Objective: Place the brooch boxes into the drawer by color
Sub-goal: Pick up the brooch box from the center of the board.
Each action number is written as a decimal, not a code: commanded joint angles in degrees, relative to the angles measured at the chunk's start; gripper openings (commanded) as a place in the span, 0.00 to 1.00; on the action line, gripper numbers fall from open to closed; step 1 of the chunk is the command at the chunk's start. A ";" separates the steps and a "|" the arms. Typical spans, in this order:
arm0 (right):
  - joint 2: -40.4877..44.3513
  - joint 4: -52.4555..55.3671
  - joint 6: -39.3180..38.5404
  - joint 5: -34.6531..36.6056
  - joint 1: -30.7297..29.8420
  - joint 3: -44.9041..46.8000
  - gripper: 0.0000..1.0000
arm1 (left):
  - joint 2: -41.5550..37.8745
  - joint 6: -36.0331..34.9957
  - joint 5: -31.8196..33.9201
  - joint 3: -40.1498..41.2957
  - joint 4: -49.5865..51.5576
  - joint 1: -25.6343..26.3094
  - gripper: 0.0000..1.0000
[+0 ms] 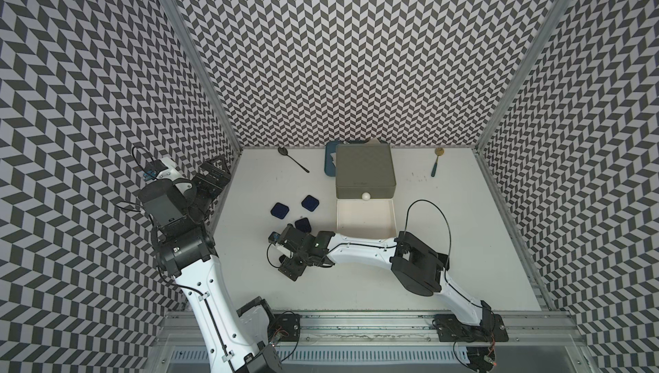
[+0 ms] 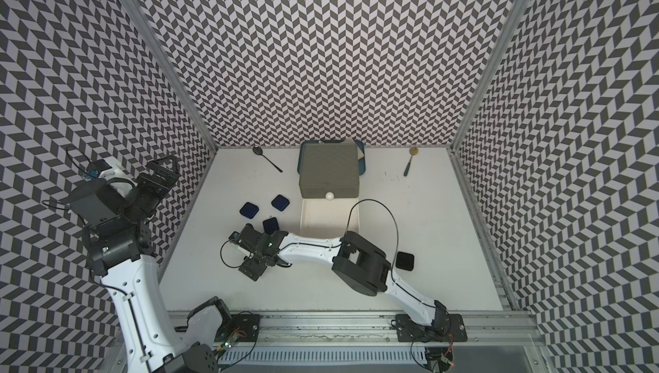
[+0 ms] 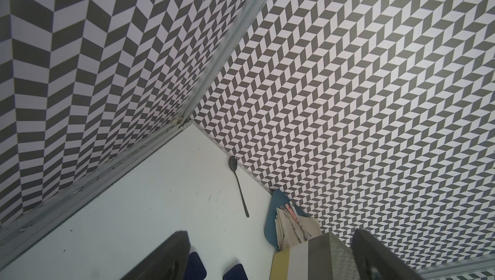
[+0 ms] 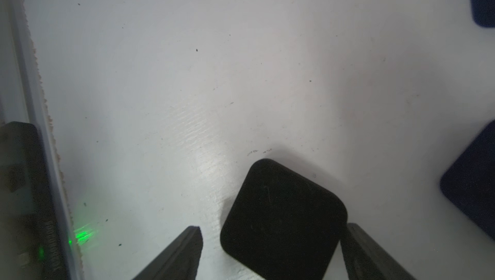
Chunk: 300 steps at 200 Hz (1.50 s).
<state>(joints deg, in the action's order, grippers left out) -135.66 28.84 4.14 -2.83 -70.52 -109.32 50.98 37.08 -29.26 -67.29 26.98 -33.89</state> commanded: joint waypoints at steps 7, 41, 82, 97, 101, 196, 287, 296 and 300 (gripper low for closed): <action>-1.60 0.25 0.77 -0.02 -0.49 -1.85 0.83 | -0.88 0.05 -1.46 0.66 -1.89 0.18 1.00; -2.50 0.52 1.63 1.84 -0.49 -2.20 0.82 | -1.06 0.13 -1.85 0.57 -1.85 0.59 1.00; -3.60 1.21 2.36 4.05 -0.49 -3.77 0.78 | -1.06 -0.12 -1.84 0.58 -1.67 0.95 0.99; -3.83 1.33 2.45 4.13 -0.49 -4.13 0.74 | -1.13 -0.25 -1.84 0.46 -1.67 0.93 1.00; -3.90 1.43 2.53 4.22 -0.49 -4.22 0.74 | -1.15 -0.25 -1.77 0.49 -1.60 1.08 1.00; -1.27 2.50 2.27 3.63 -0.41 -4.12 0.55 | -0.97 -0.51 -1.64 0.07 -1.41 1.52 1.00; 9.38 -1.87 1.89 1.22 1.08 1.74 0.16 | 1.57 -0.70 -1.90 -7.07 0.71 2.87 1.00; 10.56 -1.90 1.77 1.63 1.32 1.82 0.16 | 1.58 -0.61 -1.95 -7.07 0.62 2.90 1.00; 11.04 -1.87 1.75 1.88 1.43 1.78 0.16 | 1.56 -0.56 -2.02 -7.07 0.62 2.88 1.00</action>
<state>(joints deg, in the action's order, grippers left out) -129.99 30.11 6.44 -1.52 -69.76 -107.61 52.51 37.10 -30.39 -72.86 27.55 -31.22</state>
